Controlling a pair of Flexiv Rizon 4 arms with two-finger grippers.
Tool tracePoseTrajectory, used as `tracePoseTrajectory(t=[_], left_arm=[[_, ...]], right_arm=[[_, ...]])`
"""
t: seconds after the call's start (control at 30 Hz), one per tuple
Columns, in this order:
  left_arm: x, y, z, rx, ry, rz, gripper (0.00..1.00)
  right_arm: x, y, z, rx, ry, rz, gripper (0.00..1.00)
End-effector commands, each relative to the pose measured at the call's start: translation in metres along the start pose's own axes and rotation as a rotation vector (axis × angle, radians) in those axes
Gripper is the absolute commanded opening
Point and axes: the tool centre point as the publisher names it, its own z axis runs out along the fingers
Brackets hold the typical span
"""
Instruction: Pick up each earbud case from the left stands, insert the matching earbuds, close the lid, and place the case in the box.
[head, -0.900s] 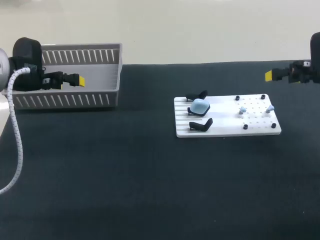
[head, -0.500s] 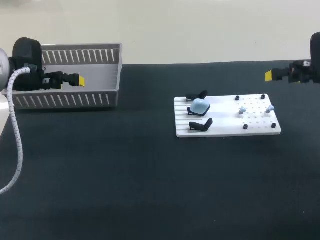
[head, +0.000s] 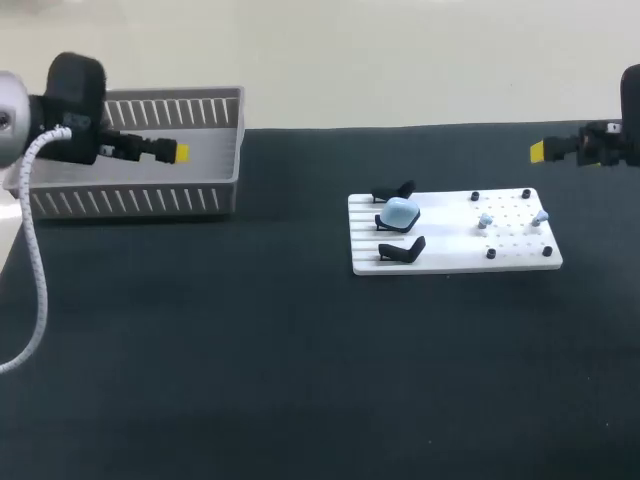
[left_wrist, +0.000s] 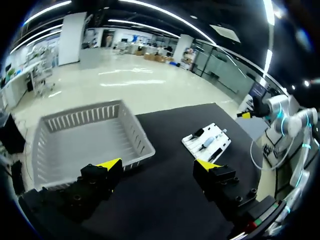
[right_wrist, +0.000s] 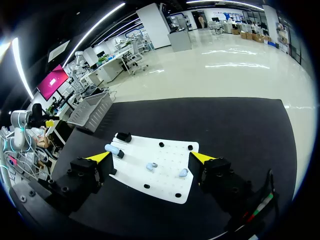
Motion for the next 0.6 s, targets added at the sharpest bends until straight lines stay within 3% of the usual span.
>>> tracePoseTrajectory(t=[0.03,0.27,0.6], left_arm=[[0.000,-0.004,0.000,0.161,-0.046,0.136,1.00],[-0.003,-0.025,0.006,0.326,-0.064,0.308,1.00],[-0.010,-0.045,0.025,0.454,-0.056,0.506,1.00]], right_arm=[[0.000,0.000,0.000,0.001,0.000,-0.001,1.00],[0.000,0.000,0.000,0.001,0.000,-0.001,1.00],[0.000,0.000,0.000,0.001,0.000,-0.001,1.00]])
